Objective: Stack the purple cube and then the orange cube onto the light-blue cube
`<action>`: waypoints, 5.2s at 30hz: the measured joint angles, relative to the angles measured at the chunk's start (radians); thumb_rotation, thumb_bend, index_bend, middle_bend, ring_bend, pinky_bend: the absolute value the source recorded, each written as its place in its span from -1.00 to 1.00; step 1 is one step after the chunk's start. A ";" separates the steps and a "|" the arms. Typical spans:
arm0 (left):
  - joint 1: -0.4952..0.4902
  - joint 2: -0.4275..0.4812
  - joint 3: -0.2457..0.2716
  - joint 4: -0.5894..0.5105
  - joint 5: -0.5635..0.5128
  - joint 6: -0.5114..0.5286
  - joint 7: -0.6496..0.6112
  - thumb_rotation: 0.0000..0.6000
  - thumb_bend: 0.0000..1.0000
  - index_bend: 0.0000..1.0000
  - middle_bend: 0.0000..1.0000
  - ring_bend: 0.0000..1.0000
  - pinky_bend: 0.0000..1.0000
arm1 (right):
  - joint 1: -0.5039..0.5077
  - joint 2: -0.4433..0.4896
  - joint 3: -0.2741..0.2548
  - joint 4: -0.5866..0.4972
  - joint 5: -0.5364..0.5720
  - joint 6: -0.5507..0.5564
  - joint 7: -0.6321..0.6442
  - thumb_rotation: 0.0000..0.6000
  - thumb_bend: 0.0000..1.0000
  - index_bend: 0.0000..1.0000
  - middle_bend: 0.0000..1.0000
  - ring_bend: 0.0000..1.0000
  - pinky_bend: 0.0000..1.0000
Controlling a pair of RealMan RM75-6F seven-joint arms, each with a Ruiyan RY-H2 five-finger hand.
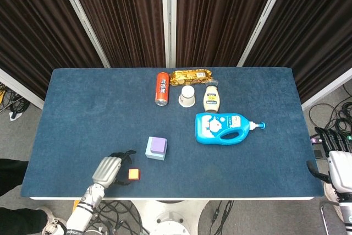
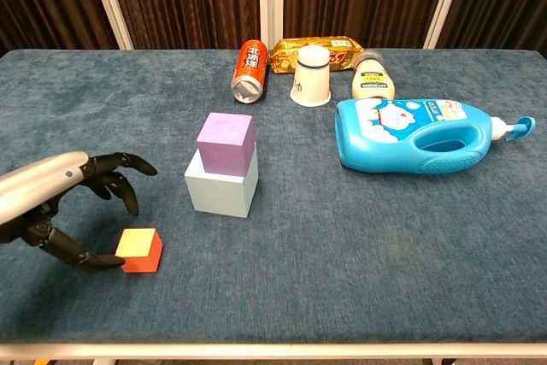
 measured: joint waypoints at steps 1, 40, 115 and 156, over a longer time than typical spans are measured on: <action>0.001 -0.005 0.000 0.006 0.001 0.000 0.003 1.00 -0.62 -0.49 0.03 -0.38 -0.43 | 0.000 0.000 0.000 0.000 0.001 -0.001 0.001 1.00 -0.54 -0.92 -0.83 -1.00 -1.00; 0.052 -0.075 -0.036 0.071 0.007 0.022 0.028 1.00 -0.50 -0.31 0.30 -0.13 -0.23 | 0.002 0.004 0.004 0.000 0.017 -0.009 0.005 1.00 -0.54 -0.92 -0.83 -1.00 -1.00; -0.371 0.195 -0.223 0.008 0.103 -0.233 -0.242 1.00 -0.50 -0.31 0.26 -0.14 -0.23 | -0.001 -0.020 0.002 0.027 -0.030 0.027 0.011 1.00 -0.54 -0.92 -0.81 -1.00 -1.00; -0.421 0.143 -0.213 0.043 0.040 -0.255 -0.206 1.00 -0.50 -0.31 0.26 -0.14 -0.23 | -0.001 -0.013 0.005 0.024 -0.022 0.022 0.020 1.00 -0.53 -0.92 -0.81 -1.00 -1.00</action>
